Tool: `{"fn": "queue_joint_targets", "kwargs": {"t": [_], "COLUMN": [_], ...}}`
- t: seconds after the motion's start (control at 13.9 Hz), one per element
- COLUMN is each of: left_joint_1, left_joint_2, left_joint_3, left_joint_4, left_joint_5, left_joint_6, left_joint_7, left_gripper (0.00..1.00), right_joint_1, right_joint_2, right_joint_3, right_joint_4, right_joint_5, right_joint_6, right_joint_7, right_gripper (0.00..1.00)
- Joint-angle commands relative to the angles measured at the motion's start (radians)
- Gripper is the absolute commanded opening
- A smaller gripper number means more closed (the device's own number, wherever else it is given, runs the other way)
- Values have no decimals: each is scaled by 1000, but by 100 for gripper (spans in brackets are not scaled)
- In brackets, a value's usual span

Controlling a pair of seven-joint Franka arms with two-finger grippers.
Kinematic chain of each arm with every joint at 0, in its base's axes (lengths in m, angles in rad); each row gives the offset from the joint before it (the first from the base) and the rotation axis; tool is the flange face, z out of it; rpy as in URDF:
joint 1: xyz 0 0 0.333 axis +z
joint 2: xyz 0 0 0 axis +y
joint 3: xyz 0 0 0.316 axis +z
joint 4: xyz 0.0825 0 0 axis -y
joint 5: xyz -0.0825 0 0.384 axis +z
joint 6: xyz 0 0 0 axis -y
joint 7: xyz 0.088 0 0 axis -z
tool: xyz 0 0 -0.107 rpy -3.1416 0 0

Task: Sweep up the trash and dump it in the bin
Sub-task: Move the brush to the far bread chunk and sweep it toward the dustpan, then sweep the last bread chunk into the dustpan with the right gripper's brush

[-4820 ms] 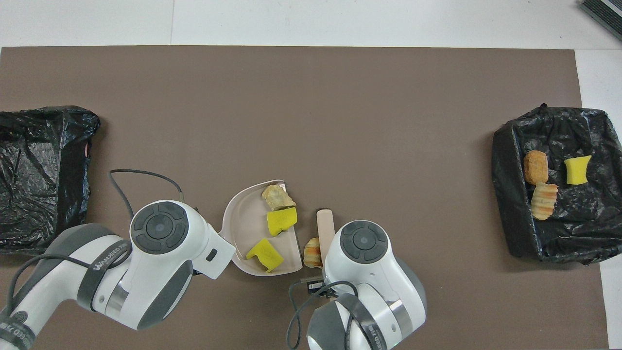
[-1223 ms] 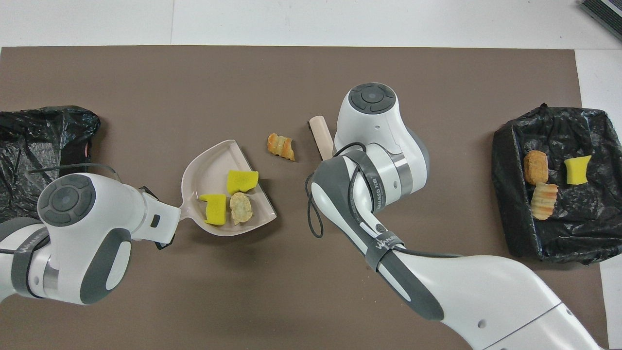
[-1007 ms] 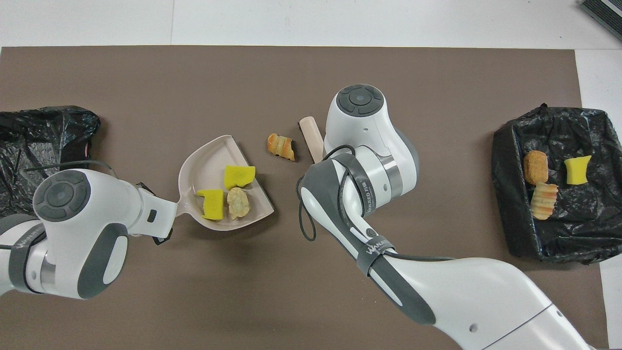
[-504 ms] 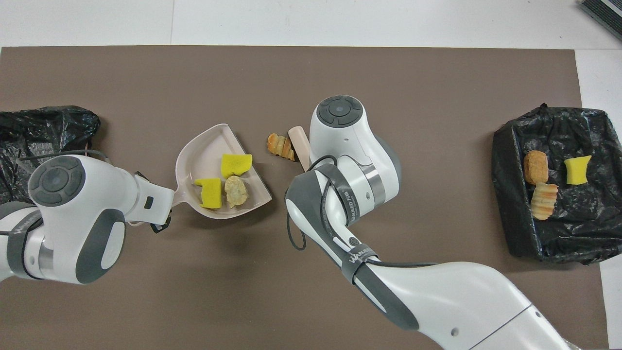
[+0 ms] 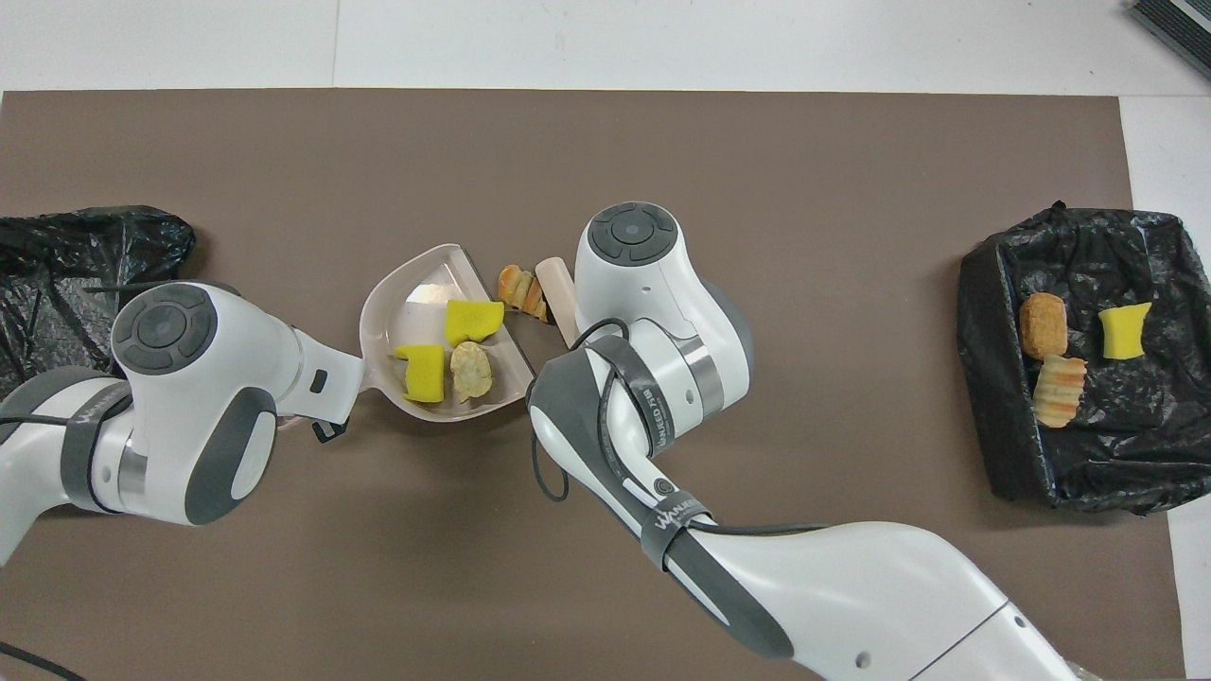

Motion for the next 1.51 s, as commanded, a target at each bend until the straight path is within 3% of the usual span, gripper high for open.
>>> {"fn": "queue_joint_targets", "kwargs": {"t": [0.0,0.5,0.72,1.22,1.44], "left_joint_1": [-19,-18,-18,-18,-23], "left_joint_2": [19,19,19,37,53], "left_joint_3": [3,2,2,3,0], "left_joint_4": [15,10,10,44,70], "left_joint_5": [18,17,8,17,21], "left_joint_6": [15,27,29,5,17], "left_joint_7": [-38,-130,-166,-28,-23], "left_gripper": [0,0,0,0,0], "right_joint_1": [-2,29,32,-85,-109], "right_joint_2": [-8,-155,-183,-148,-71], "right_joint_3": [33,75,75,67,69], "right_joint_4": [-13,-91,-105,-85,-31], "right_joint_5": [16,64,65,-51,-93], "right_joint_6": [30,-56,-96,-85,-81], "right_joint_7": [-69,7,32,19,19], "right_gripper": [0,0,0,0,0]}}
